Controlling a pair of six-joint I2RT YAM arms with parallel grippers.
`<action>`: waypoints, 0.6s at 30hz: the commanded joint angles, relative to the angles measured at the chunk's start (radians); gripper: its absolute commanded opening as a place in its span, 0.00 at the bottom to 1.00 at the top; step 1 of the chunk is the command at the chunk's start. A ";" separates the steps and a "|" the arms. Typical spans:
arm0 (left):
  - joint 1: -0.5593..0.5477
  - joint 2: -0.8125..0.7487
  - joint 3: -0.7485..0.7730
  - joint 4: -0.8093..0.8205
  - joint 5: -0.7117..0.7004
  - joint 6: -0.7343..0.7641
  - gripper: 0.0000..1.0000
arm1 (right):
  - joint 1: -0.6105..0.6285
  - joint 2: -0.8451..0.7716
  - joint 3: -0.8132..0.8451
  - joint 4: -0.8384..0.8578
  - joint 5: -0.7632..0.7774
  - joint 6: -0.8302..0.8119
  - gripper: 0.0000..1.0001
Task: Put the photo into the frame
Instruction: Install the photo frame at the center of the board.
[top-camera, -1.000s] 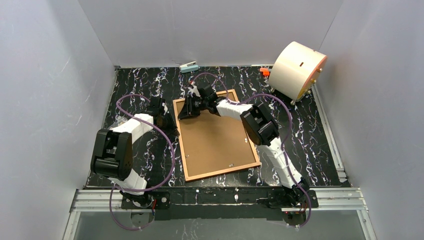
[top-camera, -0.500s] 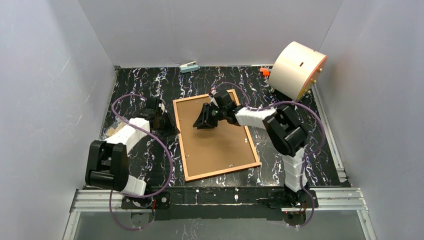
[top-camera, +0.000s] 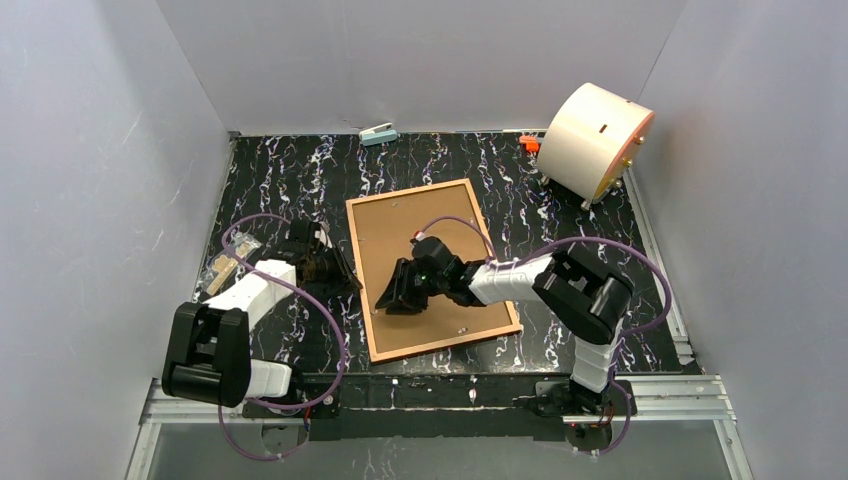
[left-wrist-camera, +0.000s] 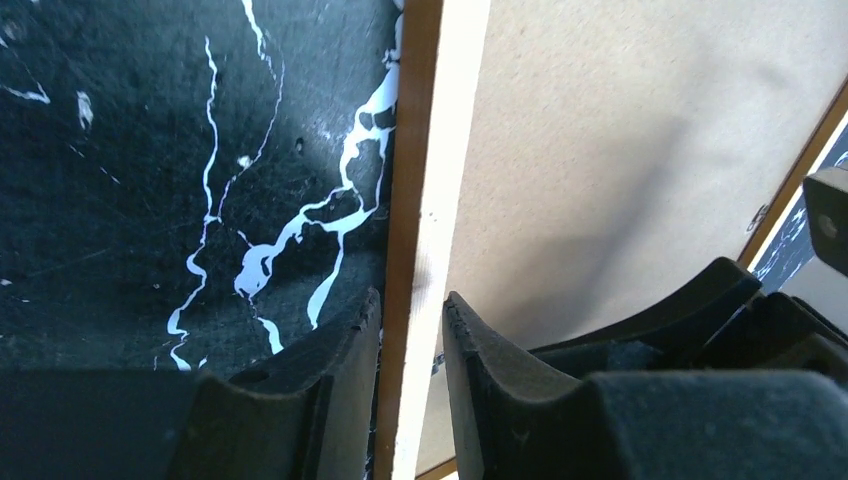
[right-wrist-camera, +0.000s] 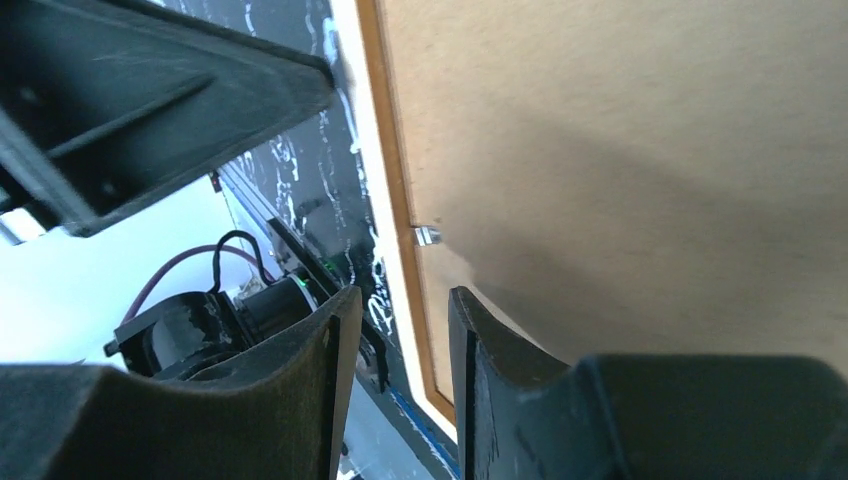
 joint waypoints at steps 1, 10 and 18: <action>0.002 -0.028 -0.041 0.031 0.052 -0.013 0.26 | 0.047 -0.022 -0.010 0.121 0.129 0.091 0.46; 0.001 -0.015 -0.075 0.068 0.058 -0.048 0.15 | 0.111 0.052 -0.005 0.171 0.154 0.118 0.47; 0.002 -0.001 -0.094 0.077 0.043 -0.060 0.12 | 0.128 0.087 -0.007 0.173 0.181 0.113 0.47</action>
